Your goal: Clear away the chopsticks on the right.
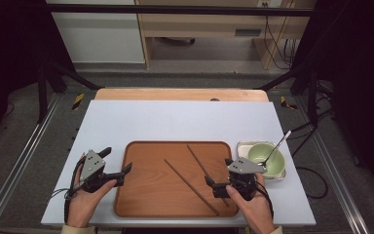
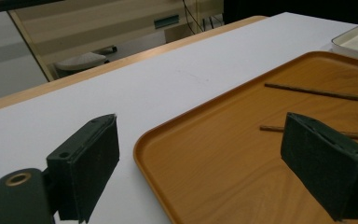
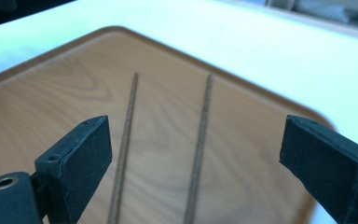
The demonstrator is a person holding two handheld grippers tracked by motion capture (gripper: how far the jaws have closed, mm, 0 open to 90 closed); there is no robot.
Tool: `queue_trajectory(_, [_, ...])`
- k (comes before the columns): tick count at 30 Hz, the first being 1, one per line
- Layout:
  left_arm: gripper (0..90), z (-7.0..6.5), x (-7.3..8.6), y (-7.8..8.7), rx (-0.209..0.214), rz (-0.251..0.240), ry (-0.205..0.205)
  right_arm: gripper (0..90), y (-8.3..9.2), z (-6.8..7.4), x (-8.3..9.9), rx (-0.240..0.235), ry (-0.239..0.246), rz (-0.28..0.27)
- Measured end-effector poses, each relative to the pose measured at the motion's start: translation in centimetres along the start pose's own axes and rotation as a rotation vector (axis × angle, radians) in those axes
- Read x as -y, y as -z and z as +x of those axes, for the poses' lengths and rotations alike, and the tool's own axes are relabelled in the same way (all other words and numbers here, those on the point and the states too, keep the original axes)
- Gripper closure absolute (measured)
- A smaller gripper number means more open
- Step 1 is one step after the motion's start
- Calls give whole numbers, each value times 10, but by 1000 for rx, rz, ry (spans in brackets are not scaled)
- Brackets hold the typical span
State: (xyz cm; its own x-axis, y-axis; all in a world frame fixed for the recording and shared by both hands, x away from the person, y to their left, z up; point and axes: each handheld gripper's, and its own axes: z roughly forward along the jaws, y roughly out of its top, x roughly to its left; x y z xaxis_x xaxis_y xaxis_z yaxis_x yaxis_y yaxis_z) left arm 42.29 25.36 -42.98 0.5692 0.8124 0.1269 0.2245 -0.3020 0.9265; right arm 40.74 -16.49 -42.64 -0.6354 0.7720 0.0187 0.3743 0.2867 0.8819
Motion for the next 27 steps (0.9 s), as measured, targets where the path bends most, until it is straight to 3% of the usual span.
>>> queue_trajectory(3, [111,-7,-2,-3,1,21,-27,93,4,-4,1,11,-5,-8])
queue_trajectory(7, [96,-15,-4,-7,33,26,-27,80,11,-12,7,50,-22,-20])
queue_trajectory(9, [95,-20,-6,-8,50,32,-26,79,17,-15,12,102,-6,-39])
queue_trajectory(10, [95,-22,-7,-9,64,34,-20,79,17,-15,12,102,-6,-39])
queue_trajectory(13, [97,-31,-11,-13,65,84,-20,73,25,-18,15,127,-12,-56])
queue_trajectory(15, [96,-38,-12,-17,95,111,-11,71,29,-20,18,132,-20,-64])
queue_trajectory(17, [103,-45,-14,-20,116,131,-29,72,33,-21,22,158,-5,-71])
queue_trajectory(21, [164,-61,-14,-29,152,166,-62,71,44,-28,26,190,10,-90])
queue_trajectory(27, [323,-81,-13,-41,192,196,-118,79,72,-43,29,240,-28,-144])
